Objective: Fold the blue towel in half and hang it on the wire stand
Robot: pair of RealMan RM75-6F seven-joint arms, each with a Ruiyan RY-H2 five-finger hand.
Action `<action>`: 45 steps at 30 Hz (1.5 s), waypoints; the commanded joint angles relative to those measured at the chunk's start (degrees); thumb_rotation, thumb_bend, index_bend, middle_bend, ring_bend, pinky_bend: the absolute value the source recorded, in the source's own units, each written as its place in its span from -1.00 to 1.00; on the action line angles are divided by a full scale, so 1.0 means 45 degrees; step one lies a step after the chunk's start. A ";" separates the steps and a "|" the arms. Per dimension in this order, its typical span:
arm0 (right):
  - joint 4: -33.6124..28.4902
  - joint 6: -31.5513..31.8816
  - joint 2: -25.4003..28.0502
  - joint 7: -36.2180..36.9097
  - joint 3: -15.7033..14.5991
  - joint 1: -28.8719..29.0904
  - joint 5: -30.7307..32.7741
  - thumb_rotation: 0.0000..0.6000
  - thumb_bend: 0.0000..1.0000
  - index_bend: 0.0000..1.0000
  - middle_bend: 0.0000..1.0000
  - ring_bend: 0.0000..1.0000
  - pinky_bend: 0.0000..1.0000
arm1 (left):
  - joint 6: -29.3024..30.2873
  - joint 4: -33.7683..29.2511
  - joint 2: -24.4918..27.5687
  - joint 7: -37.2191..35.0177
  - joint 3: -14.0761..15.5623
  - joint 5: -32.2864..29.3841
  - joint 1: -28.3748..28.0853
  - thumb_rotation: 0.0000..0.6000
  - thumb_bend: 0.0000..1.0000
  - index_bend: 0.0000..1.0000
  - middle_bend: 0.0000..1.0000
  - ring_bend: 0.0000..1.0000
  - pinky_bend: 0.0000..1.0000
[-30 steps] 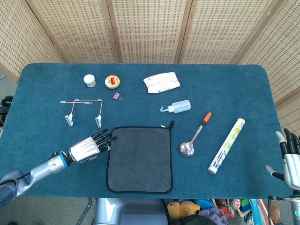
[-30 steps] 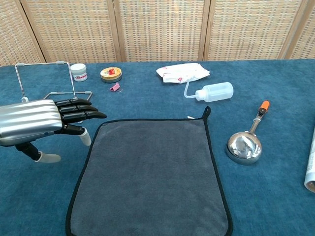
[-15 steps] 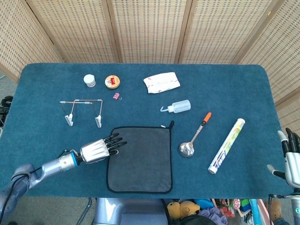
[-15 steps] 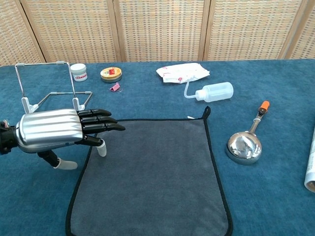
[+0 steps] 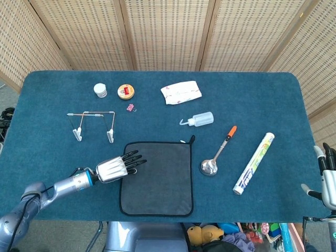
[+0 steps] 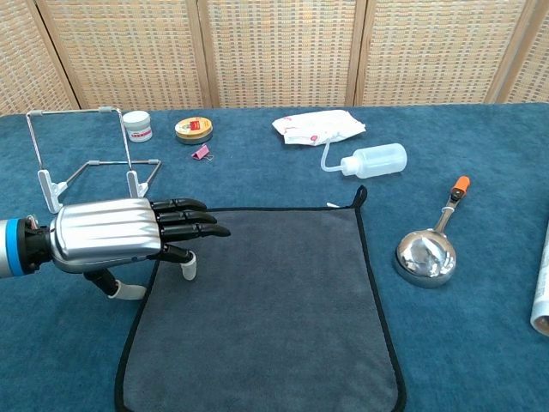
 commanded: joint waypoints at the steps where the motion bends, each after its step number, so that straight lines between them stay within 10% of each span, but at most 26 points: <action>1: -0.0005 0.0003 0.0014 0.0031 0.0000 -0.0005 0.0010 1.00 -1.00 -1.00 -1.00 -1.00 -1.00 | 0.0024 0.0030 -0.0058 0.0001 0.0059 -0.0041 -0.0053 1.00 -0.31 -0.24 -1.00 -1.00 -1.00; 45: -0.0159 0.0000 0.0239 0.0277 -0.0104 -0.0051 -0.0063 1.00 -1.00 -1.00 -1.00 -1.00 -1.00 | 0.0394 -0.0770 0.0133 0.0809 0.0277 -0.0544 -0.0732 1.00 0.15 -0.03 -1.00 -1.00 -1.00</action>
